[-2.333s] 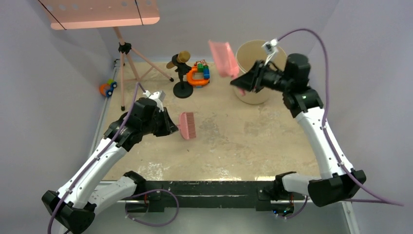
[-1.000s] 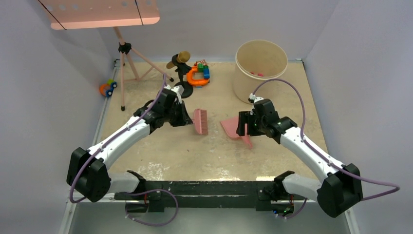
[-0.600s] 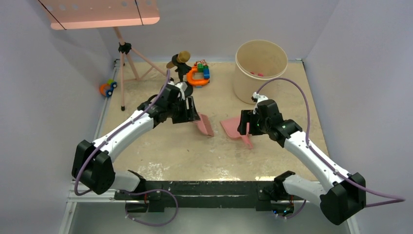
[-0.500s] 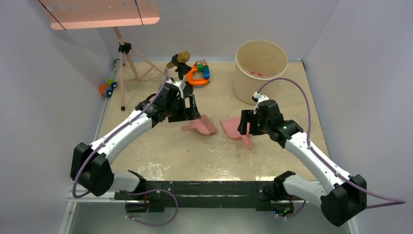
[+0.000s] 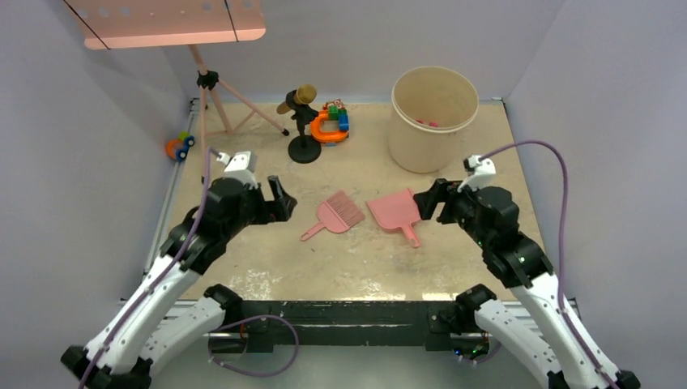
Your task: Sweep away the paper scraps from the table
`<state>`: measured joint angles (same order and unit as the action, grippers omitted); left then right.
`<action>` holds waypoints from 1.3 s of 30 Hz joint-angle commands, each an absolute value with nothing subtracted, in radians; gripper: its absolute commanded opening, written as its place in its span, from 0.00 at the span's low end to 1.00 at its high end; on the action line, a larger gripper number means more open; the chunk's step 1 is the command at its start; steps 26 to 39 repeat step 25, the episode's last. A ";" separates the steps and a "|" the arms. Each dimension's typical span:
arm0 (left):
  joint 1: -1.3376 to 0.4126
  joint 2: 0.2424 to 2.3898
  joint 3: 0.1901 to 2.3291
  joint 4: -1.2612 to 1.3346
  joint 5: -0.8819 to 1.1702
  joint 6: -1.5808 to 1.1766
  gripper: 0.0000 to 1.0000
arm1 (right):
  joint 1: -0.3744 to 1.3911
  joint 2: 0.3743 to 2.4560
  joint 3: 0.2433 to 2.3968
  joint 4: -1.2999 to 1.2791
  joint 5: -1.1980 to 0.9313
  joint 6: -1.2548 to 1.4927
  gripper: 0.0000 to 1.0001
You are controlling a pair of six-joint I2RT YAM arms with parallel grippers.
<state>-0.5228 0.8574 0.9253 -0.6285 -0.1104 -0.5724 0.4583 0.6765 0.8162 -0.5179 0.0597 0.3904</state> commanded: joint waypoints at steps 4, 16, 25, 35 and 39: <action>-0.527 0.491 0.702 -0.568 -0.150 -0.618 0.99 | 0.463 0.462 0.782 -0.426 0.209 0.391 0.78; -0.527 0.398 0.513 -0.393 0.023 -0.677 0.99 | 0.463 0.291 0.629 -0.382 0.287 0.419 0.76; -0.527 0.404 0.522 -0.411 -0.024 -0.665 1.00 | 0.463 0.264 0.584 -0.357 0.301 0.430 0.75; -0.527 0.404 0.522 -0.411 -0.024 -0.665 1.00 | 0.463 0.264 0.584 -0.357 0.301 0.430 0.75; -0.527 0.404 0.522 -0.411 -0.024 -0.665 1.00 | 0.463 0.264 0.584 -0.357 0.301 0.430 0.75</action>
